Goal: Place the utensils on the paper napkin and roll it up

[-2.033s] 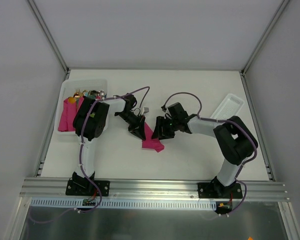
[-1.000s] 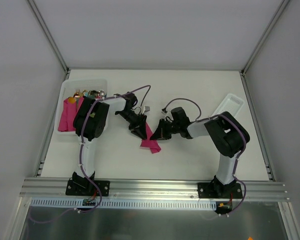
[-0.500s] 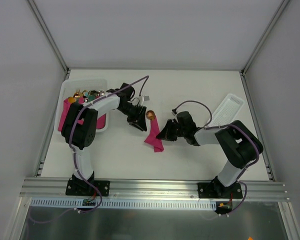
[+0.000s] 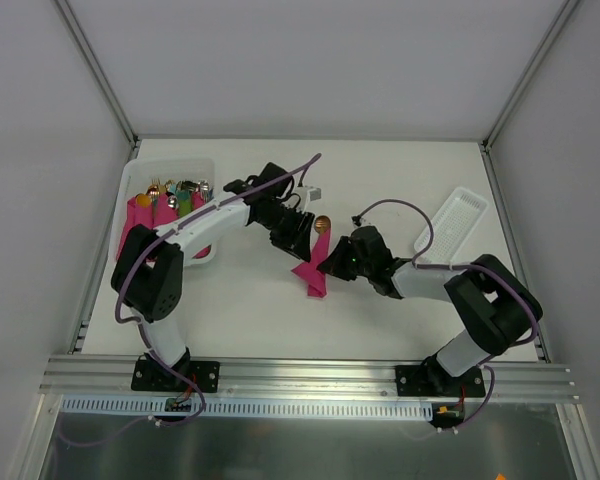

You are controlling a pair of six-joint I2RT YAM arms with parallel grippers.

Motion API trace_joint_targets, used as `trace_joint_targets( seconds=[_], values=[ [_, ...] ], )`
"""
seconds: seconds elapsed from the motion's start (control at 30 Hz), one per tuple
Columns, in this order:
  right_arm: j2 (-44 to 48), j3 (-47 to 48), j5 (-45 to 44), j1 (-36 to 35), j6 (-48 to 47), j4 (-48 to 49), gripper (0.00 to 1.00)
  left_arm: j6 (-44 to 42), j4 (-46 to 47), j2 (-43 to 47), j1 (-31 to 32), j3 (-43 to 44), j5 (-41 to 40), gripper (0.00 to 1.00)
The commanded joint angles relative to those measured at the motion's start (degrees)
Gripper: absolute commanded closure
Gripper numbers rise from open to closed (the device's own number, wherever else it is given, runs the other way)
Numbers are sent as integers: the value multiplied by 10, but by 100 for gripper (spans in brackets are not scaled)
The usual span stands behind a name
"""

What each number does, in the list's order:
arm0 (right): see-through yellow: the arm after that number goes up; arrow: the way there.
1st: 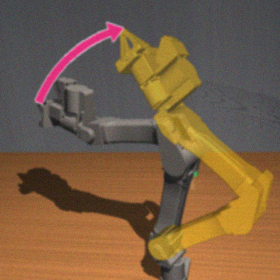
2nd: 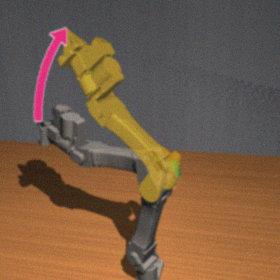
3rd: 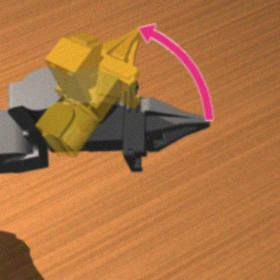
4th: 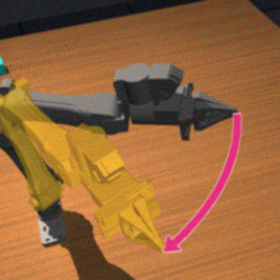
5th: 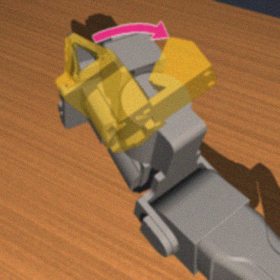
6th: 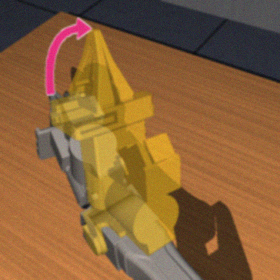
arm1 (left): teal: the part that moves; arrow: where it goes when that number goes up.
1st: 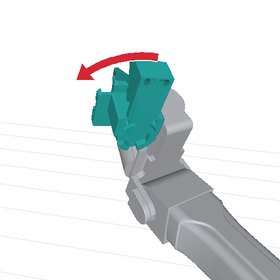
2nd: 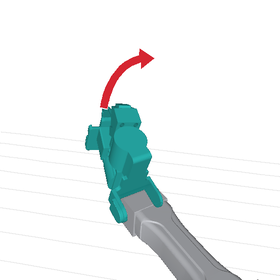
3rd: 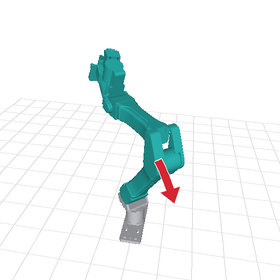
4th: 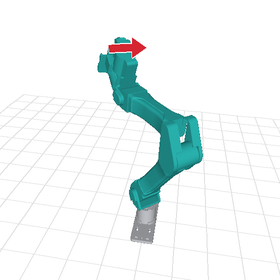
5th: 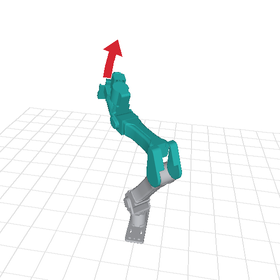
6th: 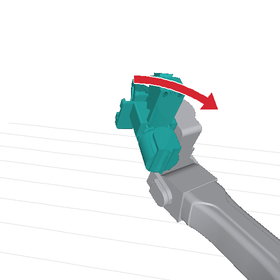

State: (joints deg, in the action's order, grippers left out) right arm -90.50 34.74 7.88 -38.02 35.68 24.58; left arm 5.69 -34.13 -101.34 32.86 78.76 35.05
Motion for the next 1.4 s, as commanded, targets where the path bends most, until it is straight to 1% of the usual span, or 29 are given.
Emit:
trace_joint_targets(
  seconds=[0.0,0.1,0.27,0.6,0.87,1.0,1.03,1.1,1.13,1.37],
  values=[
    [0,9,-43,-6,18,13,100,60,10,-28,14,26,-47,62],
    [-13,-1,-42,-9,31,24,100,87,17,-63,24,39,-60,64],
    [-23,-13,-35,-11,47,53,100,114,35,-119,25,51,-33,65],
    [-19,-45,-9,0,90,111,100,127,40,-157,12,39,-24,62],
    [-45,-86,34,22,146,230,100,132,45,-187,-4,34,2,59],
    [-66,-100,48,30,177,281,100,141,62,-192,-14,25,36,56],
    [-81,-104,50,31,185,310,100,150,78,-192,-18,21,68,55],
    [-100,-110,59,36,202,346,100,160,98,-191,-23,7,96,54],
    [-119,-113,61,36,221,381,100,169,117,-192,-24,3,124,54],
    [-189,-129,67,39,279,498,100,190,144,-192,-31,-26,151,52]
  ],
)
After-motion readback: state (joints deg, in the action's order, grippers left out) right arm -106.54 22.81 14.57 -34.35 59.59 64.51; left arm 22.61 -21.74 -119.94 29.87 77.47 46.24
